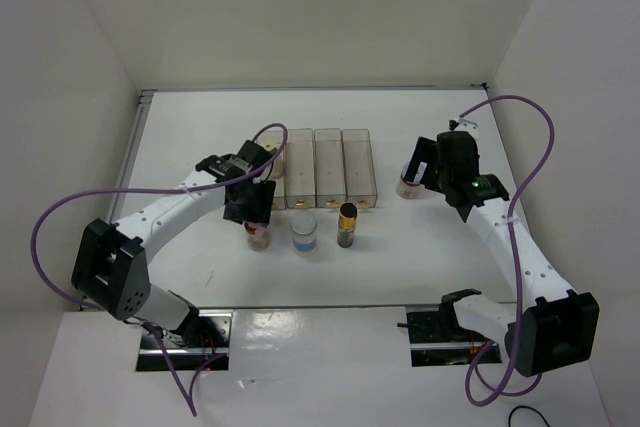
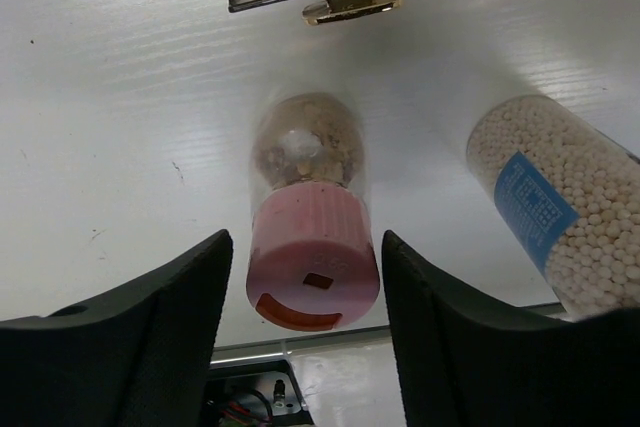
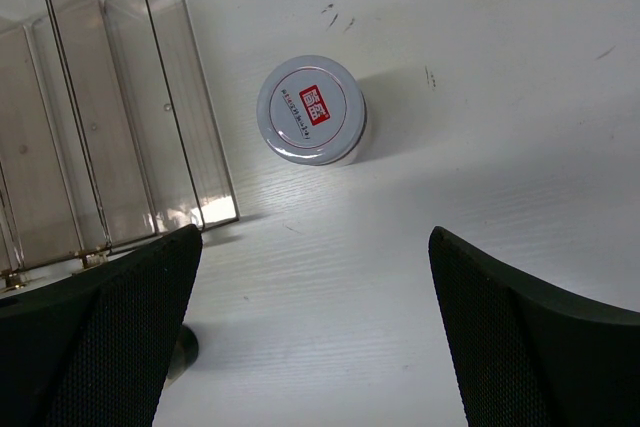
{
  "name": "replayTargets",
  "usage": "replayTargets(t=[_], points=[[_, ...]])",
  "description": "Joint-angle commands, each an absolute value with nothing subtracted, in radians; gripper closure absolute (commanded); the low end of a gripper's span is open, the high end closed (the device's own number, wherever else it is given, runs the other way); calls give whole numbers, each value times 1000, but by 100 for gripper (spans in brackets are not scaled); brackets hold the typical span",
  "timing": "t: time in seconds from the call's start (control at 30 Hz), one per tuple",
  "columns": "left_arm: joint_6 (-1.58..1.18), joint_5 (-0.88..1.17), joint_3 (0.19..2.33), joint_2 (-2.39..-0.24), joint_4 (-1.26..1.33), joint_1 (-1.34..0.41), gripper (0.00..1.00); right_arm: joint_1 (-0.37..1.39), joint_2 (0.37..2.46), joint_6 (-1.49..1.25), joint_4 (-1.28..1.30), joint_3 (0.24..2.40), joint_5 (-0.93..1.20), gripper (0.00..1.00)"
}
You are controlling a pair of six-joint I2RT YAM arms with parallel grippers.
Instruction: Organize the condiment bottles
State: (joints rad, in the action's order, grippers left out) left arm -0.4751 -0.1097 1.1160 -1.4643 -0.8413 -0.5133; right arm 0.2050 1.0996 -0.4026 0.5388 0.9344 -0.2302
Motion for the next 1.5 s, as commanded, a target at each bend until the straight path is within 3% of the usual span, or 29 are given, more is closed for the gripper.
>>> replayTargets(t=[0.0,0.3,0.37,0.63,0.87,1.47], points=[[-476,-104,1109,-1470,-834,-515,33,202,1075,-407,502,931,-252,2],[-476,-104,1143,-1428,-868,-525,60,202,1075,-407,502,931,-252,2],[-476,-94,1164,-1413,-879,-525,62,202,1075,-407,502,931,-252,2],[-448,-54,1443,-1342,-1014,-525,62,202,1075,-407,502,931,-252,2],[-408,-89,1709,-1481,-1048,-525,62,202,1075,-407,502,931,-252,2],[-390,-195,1709,-1677,-910,-489,62,202,1075,-407,502,931,-261,2]])
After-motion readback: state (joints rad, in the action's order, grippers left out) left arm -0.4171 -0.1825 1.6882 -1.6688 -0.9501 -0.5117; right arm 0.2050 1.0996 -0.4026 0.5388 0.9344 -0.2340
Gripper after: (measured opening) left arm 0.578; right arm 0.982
